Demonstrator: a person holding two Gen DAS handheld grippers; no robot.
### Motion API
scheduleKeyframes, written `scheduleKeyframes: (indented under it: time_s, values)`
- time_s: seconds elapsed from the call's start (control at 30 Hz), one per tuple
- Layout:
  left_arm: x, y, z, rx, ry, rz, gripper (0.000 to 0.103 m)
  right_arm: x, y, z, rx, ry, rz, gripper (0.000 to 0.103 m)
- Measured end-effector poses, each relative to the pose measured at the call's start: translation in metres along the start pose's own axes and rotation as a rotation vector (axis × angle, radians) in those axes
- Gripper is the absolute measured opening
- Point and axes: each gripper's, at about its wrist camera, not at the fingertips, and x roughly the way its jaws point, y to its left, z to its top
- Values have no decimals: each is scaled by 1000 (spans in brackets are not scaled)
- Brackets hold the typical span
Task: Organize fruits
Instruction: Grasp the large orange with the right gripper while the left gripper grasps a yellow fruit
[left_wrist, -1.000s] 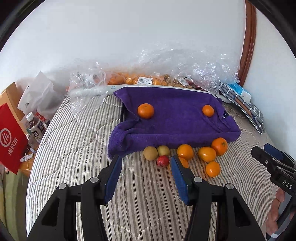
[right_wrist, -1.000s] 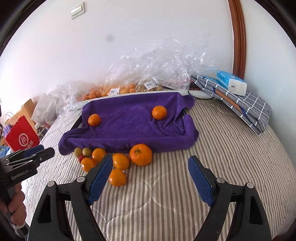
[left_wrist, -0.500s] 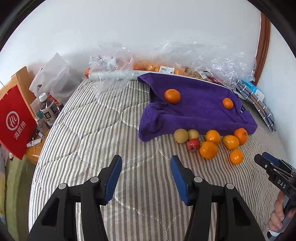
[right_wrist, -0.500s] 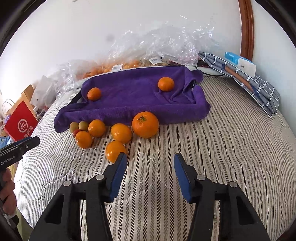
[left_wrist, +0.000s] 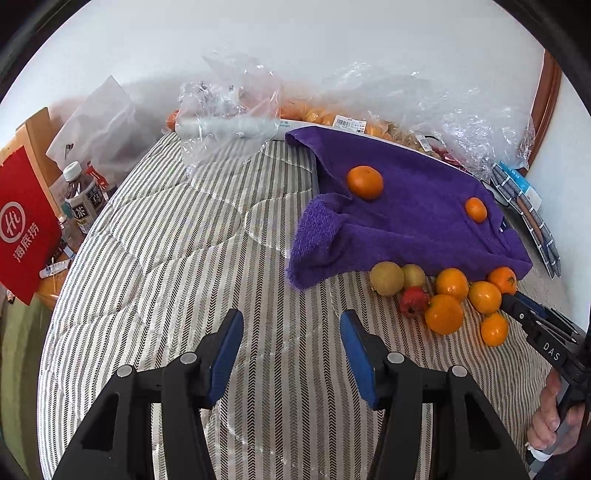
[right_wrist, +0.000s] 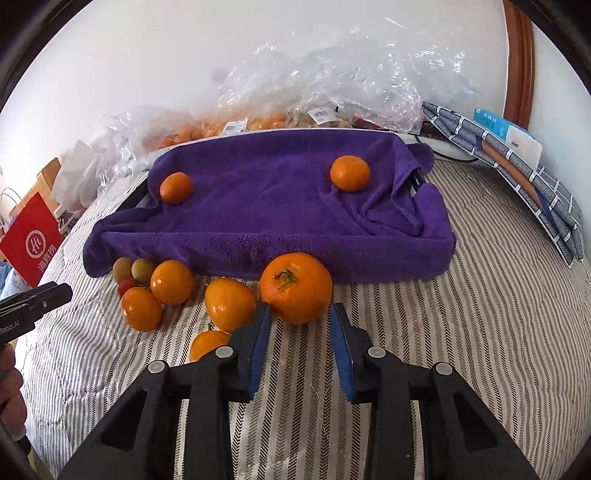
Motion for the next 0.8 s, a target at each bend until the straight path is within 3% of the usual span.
scheduleKeyframes:
  time_s: [0.23, 0.5, 0.8]
  values:
    - [12, 3, 2, -8, 14, -26, 52, 12, 7, 8, -42, -2, -5, 43]
    - [19, -2, 5, -18, 16, -109, 52, 24, 0, 14, -7, 20, 4, 43]
    - [27, -23, 17, -37, -7, -193, 52, -2, -18, 1, 6, -18, -30, 43]
